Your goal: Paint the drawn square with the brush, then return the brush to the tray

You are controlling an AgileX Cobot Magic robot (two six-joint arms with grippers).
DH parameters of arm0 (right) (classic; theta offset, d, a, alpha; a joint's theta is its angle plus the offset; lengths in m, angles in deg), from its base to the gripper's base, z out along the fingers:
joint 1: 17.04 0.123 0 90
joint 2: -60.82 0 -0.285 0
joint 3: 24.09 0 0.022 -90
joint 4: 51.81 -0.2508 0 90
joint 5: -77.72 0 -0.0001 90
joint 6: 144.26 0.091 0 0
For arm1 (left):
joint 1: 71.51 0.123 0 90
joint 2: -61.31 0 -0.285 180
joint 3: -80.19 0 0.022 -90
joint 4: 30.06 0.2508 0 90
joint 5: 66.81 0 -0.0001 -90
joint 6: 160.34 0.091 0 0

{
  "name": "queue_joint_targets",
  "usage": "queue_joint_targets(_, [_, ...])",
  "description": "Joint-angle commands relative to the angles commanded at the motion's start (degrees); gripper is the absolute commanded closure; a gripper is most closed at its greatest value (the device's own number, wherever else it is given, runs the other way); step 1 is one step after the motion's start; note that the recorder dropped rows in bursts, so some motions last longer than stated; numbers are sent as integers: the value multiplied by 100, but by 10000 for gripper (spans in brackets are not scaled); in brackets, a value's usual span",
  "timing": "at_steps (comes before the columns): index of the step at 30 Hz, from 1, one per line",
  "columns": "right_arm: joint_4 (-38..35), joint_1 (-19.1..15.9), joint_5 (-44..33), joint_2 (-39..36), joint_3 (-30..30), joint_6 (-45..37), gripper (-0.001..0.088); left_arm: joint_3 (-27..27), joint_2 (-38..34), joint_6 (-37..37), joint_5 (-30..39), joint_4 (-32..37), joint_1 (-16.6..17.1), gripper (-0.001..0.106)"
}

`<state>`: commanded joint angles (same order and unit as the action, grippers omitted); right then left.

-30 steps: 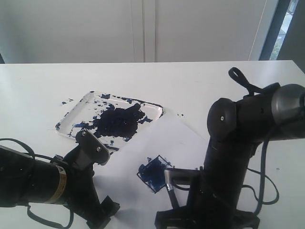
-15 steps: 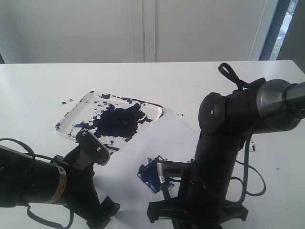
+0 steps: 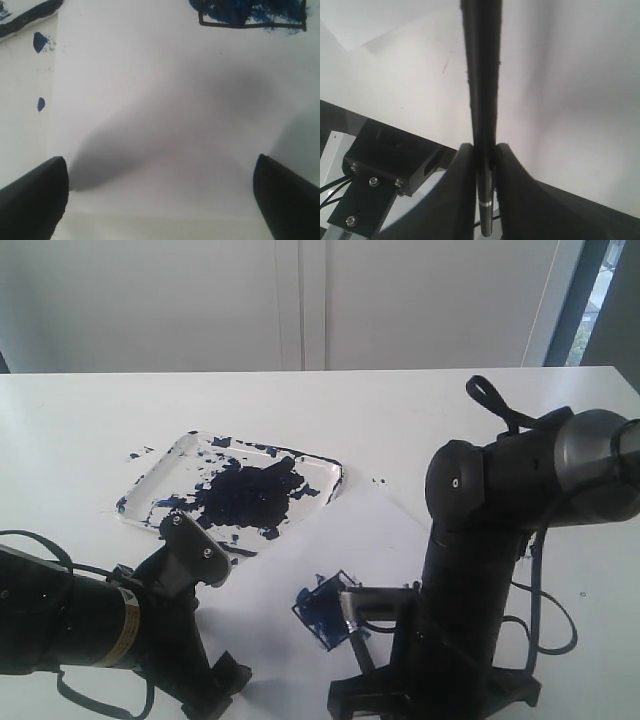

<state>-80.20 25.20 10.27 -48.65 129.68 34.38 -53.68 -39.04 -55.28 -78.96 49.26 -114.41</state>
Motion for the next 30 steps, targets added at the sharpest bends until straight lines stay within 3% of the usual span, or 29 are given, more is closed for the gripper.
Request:
queue_joint_targets(21, [2,0,48,500,-900,0,868,0,0,0,0,0,0,2])
queue_joint_targets(30, [-175,0,404,687,-969,0,868,0,0,0,12,0,0,2])
